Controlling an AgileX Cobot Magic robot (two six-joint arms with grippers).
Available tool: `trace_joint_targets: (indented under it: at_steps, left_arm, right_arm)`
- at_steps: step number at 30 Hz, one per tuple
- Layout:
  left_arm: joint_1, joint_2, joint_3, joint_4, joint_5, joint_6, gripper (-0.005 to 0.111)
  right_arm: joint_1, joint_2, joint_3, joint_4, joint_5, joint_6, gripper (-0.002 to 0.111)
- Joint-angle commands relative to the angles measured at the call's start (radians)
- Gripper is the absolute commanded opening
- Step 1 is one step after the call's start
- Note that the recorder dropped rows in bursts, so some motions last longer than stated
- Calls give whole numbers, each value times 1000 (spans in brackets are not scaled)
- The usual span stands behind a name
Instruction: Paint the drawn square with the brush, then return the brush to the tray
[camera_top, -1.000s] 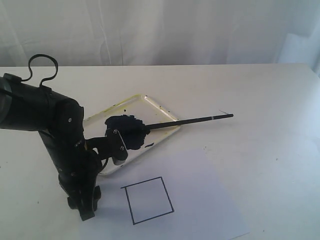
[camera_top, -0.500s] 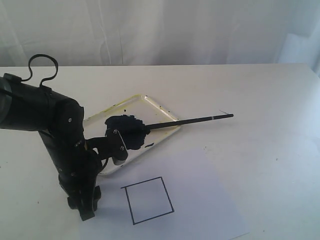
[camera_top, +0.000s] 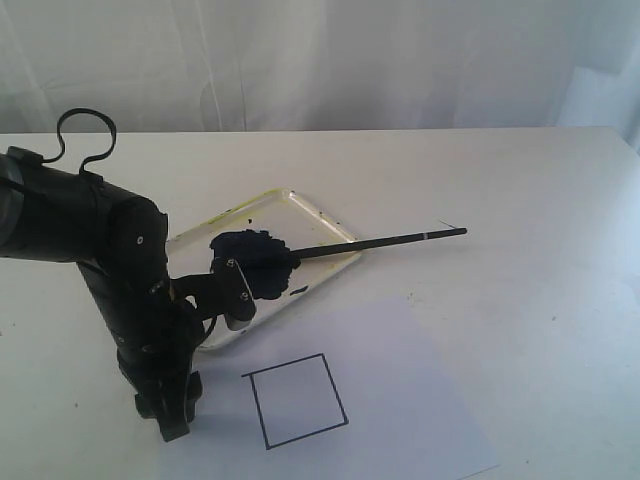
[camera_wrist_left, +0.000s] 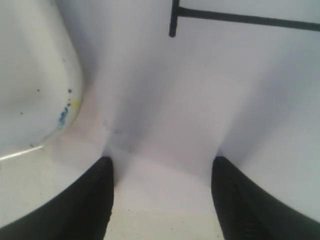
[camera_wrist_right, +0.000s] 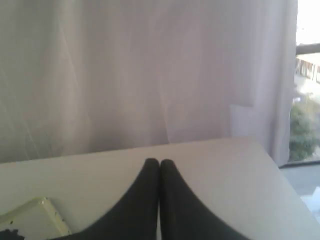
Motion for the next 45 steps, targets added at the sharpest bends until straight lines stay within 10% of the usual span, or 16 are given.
trace_joint_targets:
  at_steps: [1, 11, 20, 45]
  left_arm:
    - [-5, 7, 19, -13, 12, -1, 62]
    - [-5, 7, 19, -13, 12, -1, 62]
    - [-5, 7, 19, -13, 12, -1, 62]
    - [-5, 7, 19, -13, -8, -3, 62]
  right_arm:
    - [-5, 256, -227, 7, 222, 3, 0]
    - [-5, 771, -579, 10, 516, -212, 1]
    - [-7, 1092, -753, 59, 562, -401, 36]
    - [4, 1625, -1162, 685, 732, -1356, 46]
